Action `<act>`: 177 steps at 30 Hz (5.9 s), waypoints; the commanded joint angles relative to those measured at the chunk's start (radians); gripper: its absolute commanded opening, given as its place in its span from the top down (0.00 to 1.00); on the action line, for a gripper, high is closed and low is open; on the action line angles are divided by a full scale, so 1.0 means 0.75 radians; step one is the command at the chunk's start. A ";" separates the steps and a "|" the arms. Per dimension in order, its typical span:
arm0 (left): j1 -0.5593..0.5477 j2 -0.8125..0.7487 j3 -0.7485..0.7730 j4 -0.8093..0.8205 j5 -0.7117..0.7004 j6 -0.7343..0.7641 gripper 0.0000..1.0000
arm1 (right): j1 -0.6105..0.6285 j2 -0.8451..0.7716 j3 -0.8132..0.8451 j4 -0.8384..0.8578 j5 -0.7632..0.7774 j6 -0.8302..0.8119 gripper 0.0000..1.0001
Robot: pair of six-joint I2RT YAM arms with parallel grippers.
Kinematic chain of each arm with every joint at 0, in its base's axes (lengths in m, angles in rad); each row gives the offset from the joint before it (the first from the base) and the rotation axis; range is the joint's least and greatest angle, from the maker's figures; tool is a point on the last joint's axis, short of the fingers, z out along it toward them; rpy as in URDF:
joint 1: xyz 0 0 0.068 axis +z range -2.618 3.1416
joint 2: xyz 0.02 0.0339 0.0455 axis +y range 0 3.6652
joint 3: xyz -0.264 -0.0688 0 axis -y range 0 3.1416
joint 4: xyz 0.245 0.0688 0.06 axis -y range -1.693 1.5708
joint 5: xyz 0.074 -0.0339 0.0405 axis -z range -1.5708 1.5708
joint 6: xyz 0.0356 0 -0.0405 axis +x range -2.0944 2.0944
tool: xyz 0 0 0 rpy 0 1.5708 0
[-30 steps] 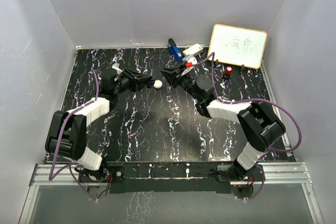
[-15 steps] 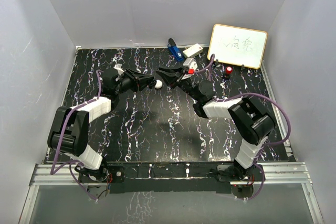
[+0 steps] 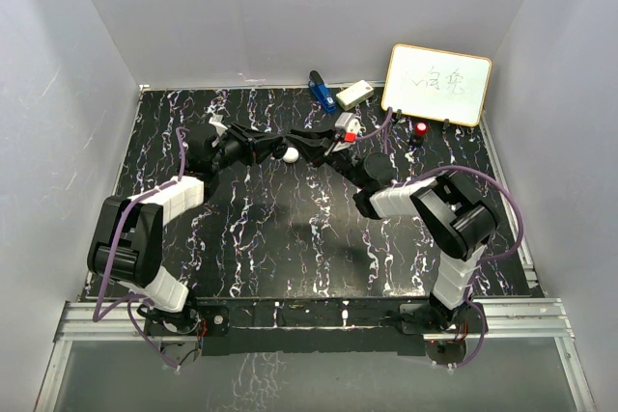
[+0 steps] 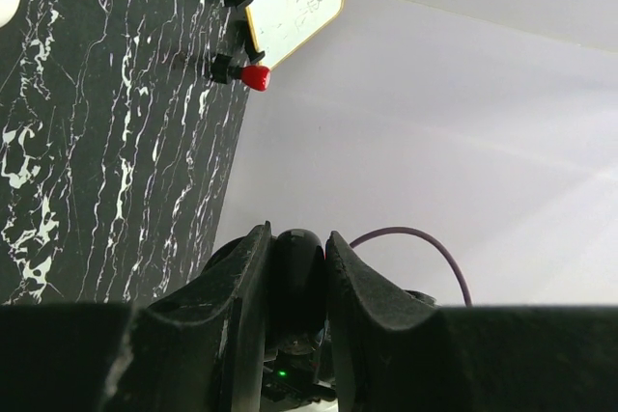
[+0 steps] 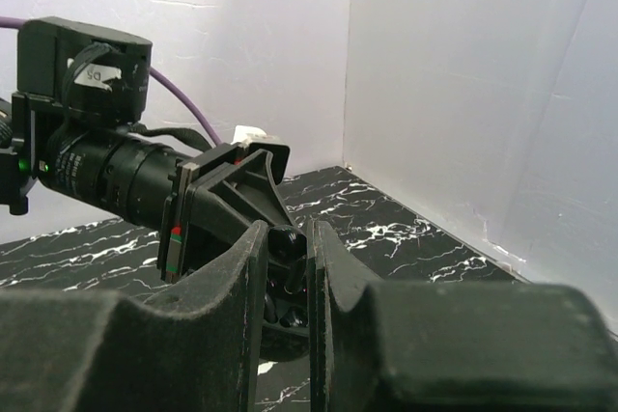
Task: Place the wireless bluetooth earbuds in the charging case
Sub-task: Place the earbud in the charging case, then adjust the earbud with the charging case.
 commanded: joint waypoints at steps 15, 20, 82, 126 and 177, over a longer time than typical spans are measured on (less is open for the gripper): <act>-0.030 -0.024 0.057 0.042 -0.002 -0.033 1.00 | 0.013 0.053 -0.001 0.174 -0.013 -0.021 1.00; -0.034 -0.033 0.058 0.039 -0.002 -0.035 1.00 | 0.012 0.060 0.000 0.175 -0.012 -0.021 1.00; -0.051 -0.113 0.050 0.025 -0.016 -0.045 1.00 | 0.014 0.105 -0.006 0.198 -0.028 -0.010 1.00; -0.051 -0.074 0.075 0.045 -0.025 -0.049 1.00 | -0.024 -0.166 -0.051 -0.089 0.122 0.054 0.49; -0.055 -0.131 0.051 0.015 -0.013 -0.041 1.00 | -0.010 -0.050 -0.009 -0.181 0.152 0.000 0.51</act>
